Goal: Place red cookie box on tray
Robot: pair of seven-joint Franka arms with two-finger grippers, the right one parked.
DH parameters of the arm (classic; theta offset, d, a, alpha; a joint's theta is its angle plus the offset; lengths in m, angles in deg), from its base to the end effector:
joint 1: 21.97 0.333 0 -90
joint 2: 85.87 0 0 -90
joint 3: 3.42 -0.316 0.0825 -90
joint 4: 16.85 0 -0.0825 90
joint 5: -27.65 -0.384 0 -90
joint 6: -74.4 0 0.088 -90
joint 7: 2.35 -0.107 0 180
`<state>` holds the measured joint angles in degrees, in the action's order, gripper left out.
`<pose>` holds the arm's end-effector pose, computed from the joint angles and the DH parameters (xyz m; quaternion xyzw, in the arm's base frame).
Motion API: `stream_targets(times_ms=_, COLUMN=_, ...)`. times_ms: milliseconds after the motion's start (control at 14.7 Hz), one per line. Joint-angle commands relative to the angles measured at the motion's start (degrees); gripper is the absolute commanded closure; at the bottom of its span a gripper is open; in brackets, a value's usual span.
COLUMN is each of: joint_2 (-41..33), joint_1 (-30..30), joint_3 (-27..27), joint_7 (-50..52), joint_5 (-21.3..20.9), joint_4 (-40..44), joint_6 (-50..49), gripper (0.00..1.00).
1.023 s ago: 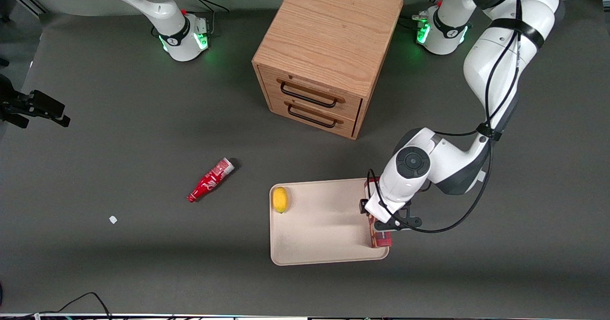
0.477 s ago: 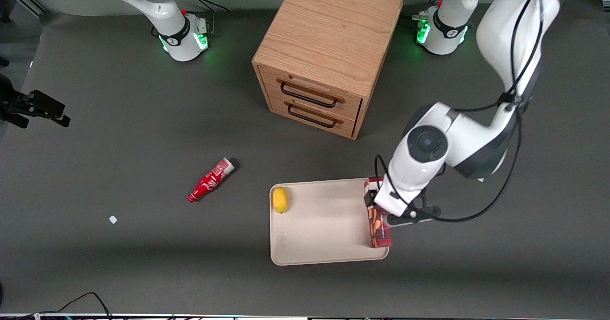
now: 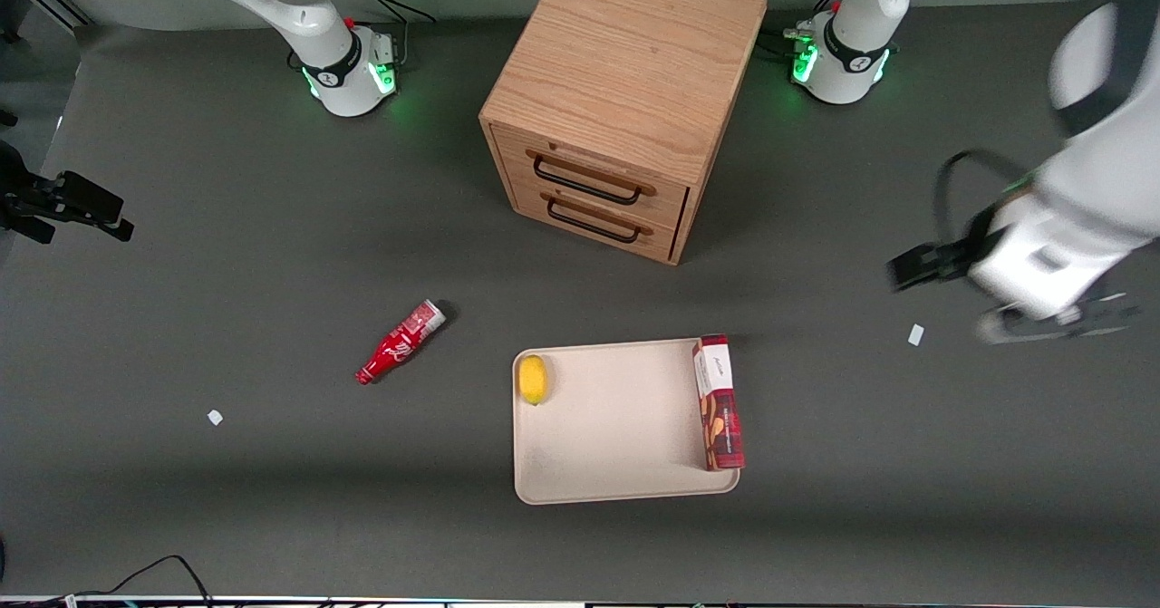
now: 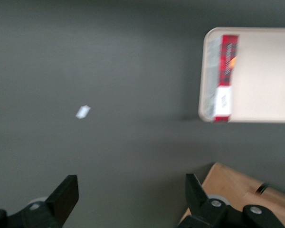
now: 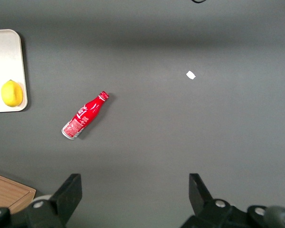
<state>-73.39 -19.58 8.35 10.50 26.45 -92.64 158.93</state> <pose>0.6044 -0.0822 0.6076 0.9989 0.0326 -0.0321 0.0056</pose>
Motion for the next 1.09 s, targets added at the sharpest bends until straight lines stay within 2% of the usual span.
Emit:
stream_targets(times_ms=0, joint_2=-9.63, joint_1=-2.12, joint_3=-6.04, joint_7=-8.60, joint_5=1.90, joint_4=-11.53, joint_6=-0.07, gripper=0.00)
stream_targets(times_ms=136, joint_2=-17.89, joint_1=-3.17, joint_3=-9.56, joint_7=-11.33, joint_5=2.16, joint_4=-21.91, joint_6=3.61, gripper=0.00)
stream_targets(times_ms=273, joint_2=-23.01, joint_1=-4.06, joint_3=-11.42, joint_7=-12.66, joint_5=2.52, joint_4=-28.08, joint_6=5.82, gripper=0.00)
stream_targets(times_ms=545, joint_2=-23.91, joint_1=-3.97, joint_3=-13.09, joint_7=-12.67, joint_5=2.52, joint_4=-27.58, joint_6=4.07, gripper=0.00)
stream_targets(times_ms=886, joint_2=-22.50, joint_1=-3.79, joint_3=-13.80, joint_7=-13.10, joint_5=1.99, joint_4=-22.49, joint_6=0.11, gripper=0.00)
stream_targets(times_ms=1023, joint_2=-21.36, joint_1=-3.62, joint_3=-14.50, joint_7=-16.78, joint_5=1.99, joint_4=-20.47, joint_6=-0.24, gripper=0.00)
